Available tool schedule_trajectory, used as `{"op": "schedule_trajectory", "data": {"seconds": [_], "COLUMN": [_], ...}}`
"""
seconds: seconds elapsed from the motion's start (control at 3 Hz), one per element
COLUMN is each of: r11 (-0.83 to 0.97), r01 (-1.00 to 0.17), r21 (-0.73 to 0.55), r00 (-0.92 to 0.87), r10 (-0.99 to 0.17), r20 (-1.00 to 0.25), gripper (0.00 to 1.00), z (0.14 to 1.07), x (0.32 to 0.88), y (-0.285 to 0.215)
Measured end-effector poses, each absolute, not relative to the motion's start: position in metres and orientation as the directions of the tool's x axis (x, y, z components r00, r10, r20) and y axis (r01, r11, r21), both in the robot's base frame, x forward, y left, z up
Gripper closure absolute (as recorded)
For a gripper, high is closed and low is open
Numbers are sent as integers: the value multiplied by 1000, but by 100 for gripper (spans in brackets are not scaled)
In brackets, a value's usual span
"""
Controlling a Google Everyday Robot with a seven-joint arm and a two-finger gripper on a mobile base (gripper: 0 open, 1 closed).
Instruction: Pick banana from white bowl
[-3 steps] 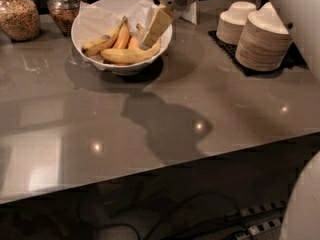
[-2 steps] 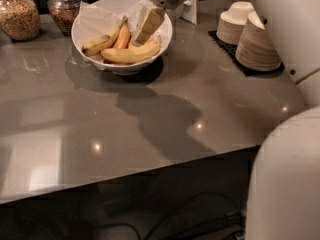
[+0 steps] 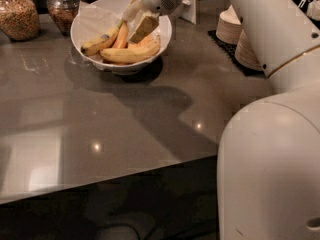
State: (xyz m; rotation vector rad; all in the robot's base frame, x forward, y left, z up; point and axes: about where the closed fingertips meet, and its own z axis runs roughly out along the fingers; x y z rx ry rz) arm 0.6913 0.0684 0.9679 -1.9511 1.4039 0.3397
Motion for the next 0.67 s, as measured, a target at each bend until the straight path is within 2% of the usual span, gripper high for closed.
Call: {"op": "schedule_trajectory", "data": {"seconds": [0.67], "r11": [-202], "r01": [-934], "r21": [-295], "r00": [342], "r10": [-743], "r20": [-576], "gripper": [42], "z": [939], "x": [686], "y": [68]}}
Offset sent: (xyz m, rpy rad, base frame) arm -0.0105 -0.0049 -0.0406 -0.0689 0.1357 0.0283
